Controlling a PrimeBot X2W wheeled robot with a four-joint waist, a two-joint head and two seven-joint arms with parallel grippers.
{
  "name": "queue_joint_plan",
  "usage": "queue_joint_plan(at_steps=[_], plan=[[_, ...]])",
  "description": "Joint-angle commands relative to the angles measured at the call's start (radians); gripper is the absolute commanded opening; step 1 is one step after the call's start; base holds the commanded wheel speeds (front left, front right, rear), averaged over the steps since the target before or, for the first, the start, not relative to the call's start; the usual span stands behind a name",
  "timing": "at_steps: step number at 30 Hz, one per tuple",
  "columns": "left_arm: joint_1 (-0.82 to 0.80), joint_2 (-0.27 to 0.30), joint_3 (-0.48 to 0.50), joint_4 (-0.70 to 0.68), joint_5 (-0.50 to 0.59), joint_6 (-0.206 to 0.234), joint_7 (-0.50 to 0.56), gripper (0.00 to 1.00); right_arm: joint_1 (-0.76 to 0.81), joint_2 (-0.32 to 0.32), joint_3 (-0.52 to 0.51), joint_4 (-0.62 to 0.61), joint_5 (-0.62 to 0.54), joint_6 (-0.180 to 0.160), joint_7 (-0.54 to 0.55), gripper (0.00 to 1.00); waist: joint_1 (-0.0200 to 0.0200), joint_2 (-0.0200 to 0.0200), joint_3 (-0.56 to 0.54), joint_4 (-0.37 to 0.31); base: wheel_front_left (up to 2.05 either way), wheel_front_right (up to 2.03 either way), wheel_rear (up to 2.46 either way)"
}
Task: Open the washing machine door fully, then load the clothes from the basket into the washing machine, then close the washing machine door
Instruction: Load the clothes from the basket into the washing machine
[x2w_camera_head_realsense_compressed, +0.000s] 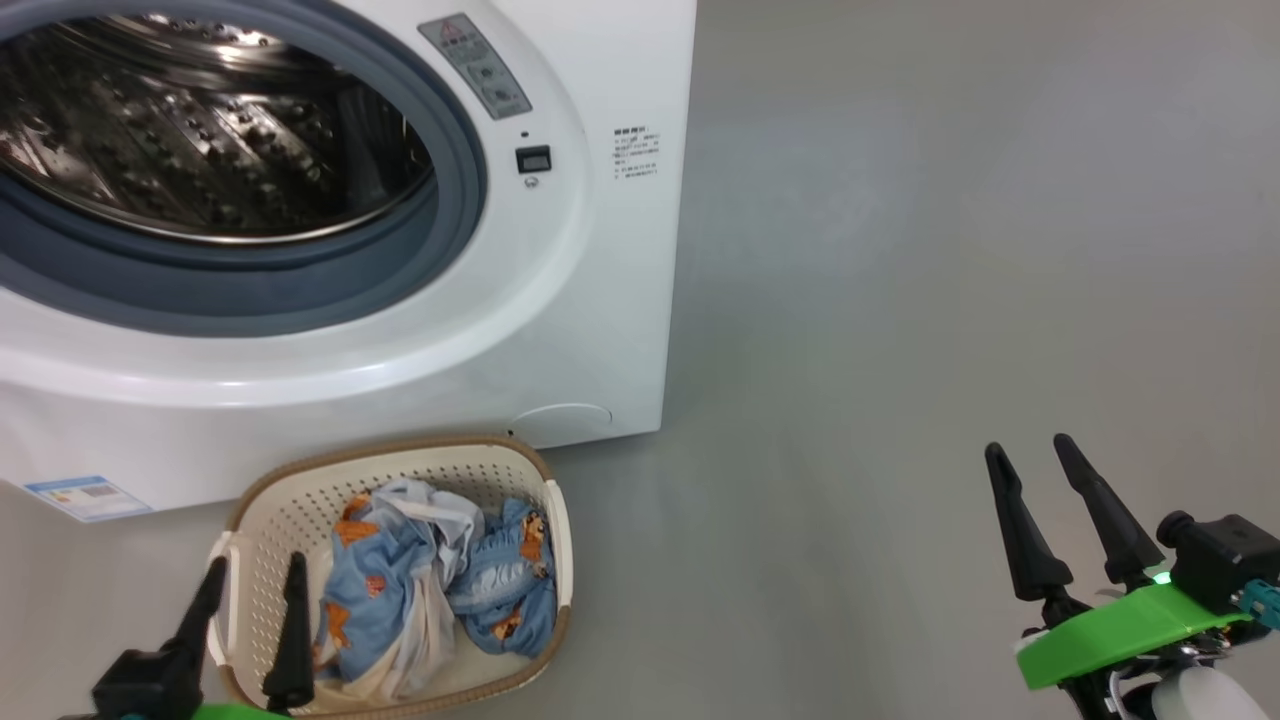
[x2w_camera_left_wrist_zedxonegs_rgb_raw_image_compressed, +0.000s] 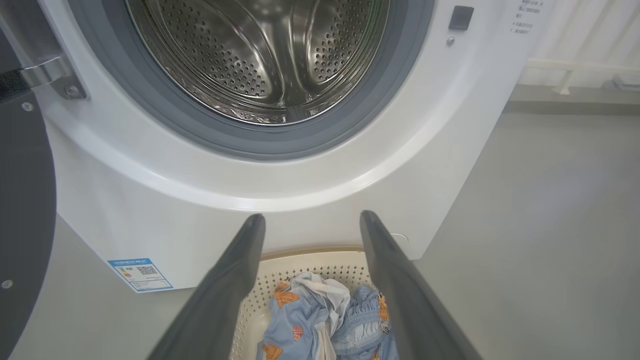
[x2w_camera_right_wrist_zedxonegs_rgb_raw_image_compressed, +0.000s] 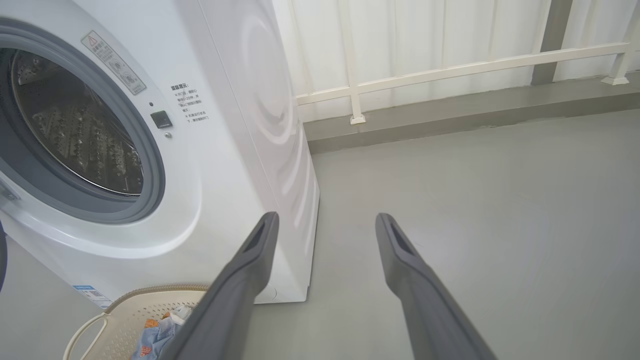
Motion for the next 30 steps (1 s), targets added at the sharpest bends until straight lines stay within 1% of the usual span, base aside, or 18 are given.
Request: queue_joint_plan(at_steps=[1, 7, 16, 24, 30], plan=[[-0.040, 0.028, 0.020, 0.004, 0.005, 0.001, -0.006, 1.00, -0.037, -0.009, 0.021, -0.026, -0.011, 0.004, -0.012, 1.00, 0.0000, 0.0000, 0.021, -0.005, 0.00, 0.00, 0.00], [-0.120, 0.060, -0.024, 0.154, -0.030, 0.001, -0.006, 1.00, -0.074, 0.013, 0.035, -0.033, -0.012, 0.004, -0.012, 1.00, 0.0000, 0.0000, 0.103, -0.019, 0.00, 0.00, 0.00], [-0.300, 0.128, -0.067, 0.412, -0.058, 0.001, -0.006, 1.00, -0.152, 0.049, 0.052, -0.042, -0.020, 0.004, -0.012, 1.00, 0.0000, 0.0000, 0.250, -0.051, 0.00, 0.00, 0.00], [-0.455, 0.168, -0.117, 0.649, -0.096, 0.001, -0.006, 1.00, -0.228, 0.081, 0.080, -0.053, -0.028, 0.004, -0.012, 1.00, 0.0000, 0.0000, 0.363, -0.082, 0.00, 0.00, 0.00], [-0.556, 0.201, -0.152, 0.771, -0.127, 0.001, 0.006, 1.00, -0.269, 0.097, 0.090, -0.074, -0.029, 0.004, -0.012, 1.00, 0.0000, 0.0000, 0.445, -0.101, 0.00, 0.00, 0.00]])
